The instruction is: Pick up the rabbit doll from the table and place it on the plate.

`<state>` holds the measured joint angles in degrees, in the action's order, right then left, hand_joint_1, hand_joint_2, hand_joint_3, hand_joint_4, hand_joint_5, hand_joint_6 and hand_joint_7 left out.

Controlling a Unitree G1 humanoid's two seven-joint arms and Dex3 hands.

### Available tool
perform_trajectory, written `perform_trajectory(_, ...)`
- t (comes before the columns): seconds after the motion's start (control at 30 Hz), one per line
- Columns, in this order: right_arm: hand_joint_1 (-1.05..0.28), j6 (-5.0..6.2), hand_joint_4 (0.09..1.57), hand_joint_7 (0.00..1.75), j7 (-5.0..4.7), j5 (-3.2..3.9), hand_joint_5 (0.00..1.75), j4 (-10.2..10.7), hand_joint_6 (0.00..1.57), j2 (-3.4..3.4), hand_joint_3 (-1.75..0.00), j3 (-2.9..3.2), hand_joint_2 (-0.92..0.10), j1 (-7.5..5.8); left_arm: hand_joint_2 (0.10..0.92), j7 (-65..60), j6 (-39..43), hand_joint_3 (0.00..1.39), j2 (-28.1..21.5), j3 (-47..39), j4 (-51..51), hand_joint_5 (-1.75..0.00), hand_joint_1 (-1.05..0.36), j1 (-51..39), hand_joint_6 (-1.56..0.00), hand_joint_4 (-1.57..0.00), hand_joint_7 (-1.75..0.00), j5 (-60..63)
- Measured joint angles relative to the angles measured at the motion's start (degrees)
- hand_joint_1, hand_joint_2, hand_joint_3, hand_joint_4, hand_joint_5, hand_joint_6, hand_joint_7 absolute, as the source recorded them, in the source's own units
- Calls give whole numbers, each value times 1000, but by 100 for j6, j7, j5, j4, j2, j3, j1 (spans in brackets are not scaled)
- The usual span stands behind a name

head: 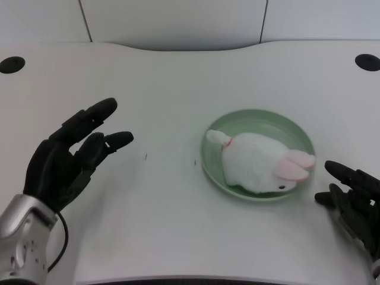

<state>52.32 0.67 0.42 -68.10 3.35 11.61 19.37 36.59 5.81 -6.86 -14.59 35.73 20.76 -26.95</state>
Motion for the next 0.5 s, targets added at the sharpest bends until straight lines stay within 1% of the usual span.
perform_trajectory(0.07, -362, 0, 786, 6, -5, 0, 708, 31, 840, 1, -332, -8, -921, -9, 921, -37, -290, 327, 28, -80, -300, -1100, -711, -225, -523, -275, -125, -137)
perform_trajectory(0.1, -372, -1, 767, 4, -24, -21, 706, 41, 837, 2, -343, -24, -921, -14, 921, -90, -447, 368, 48, -129, -457, -1160, -704, -324, -533, -265, -128, -235)
perform_trajectory(0.17, -374, -3, 750, 1, -93, -134, 707, 56, 832, 32, -354, -97, -921, -37, 921, -220, -782, 423, 103, -228, -809, -1250, -688, -568, -532, -236, -130, -431)
perform_trajectory(0.2, -371, -4, 744, 3, -103, -168, 712, 60, 834, 56, -360, -123, -921, -50, 921, -267, -929, 440, 134, -268, -948, -1297, -678, -697, -541, -242, -137, -524)
perform_trajectory(0.23, -373, -15, 743, 3, -109, -170, 717, 62, 835, 74, -362, -132, -921, -60, 921, -315, -1064, 445, 160, -306, -1062, -1321, -671, -814, -547, -253, -142, -563)
perform_trajectory(0.3, -374, -55, 752, 3, -108, -160, 738, 68, 836, 104, -360, -131, -921, -69, 921, -409, -1266, 464, 201, -394, -1204, -1368, -661, -1023, -556, -262, -156, -670)
perform_trajectory(0.33, -380, -61, 753, 4, -81, -139, 745, 69, 836, 107, -356, -123, -921, -71, 921, -429, -1307, 477, 217, -414, -1267, -1384, -664, -1124, -561, -264, -164, -688)
perform_trajectory(0.4, -383, -78, 732, 3, 14, -66, 742, 70, 836, 106, -348, -103, -921, -70, 921, -476, -1350, 498, 271, -442, -1369, -1410, -661, -1263, -573, -288, -179, -713)
perform_trajectory(0.43, -380, -79, 721, 3, 41, -48, 740, 69, 834, 107, -347, -99, -921, -68, 921, -507, -1360, 505, 317, -464, -1444, -1418, -655, -1342, -574, -300, -183, -731)
perform_trajectory(0.5, -377, -80, 708, 2, 40, -51, 740, 67, 833, 111, -352, -101, -921, -64, 921, -574, -1402, 501, 411, -506, -1564, -1446, -654, -1453, -590, -337, -203, -781)
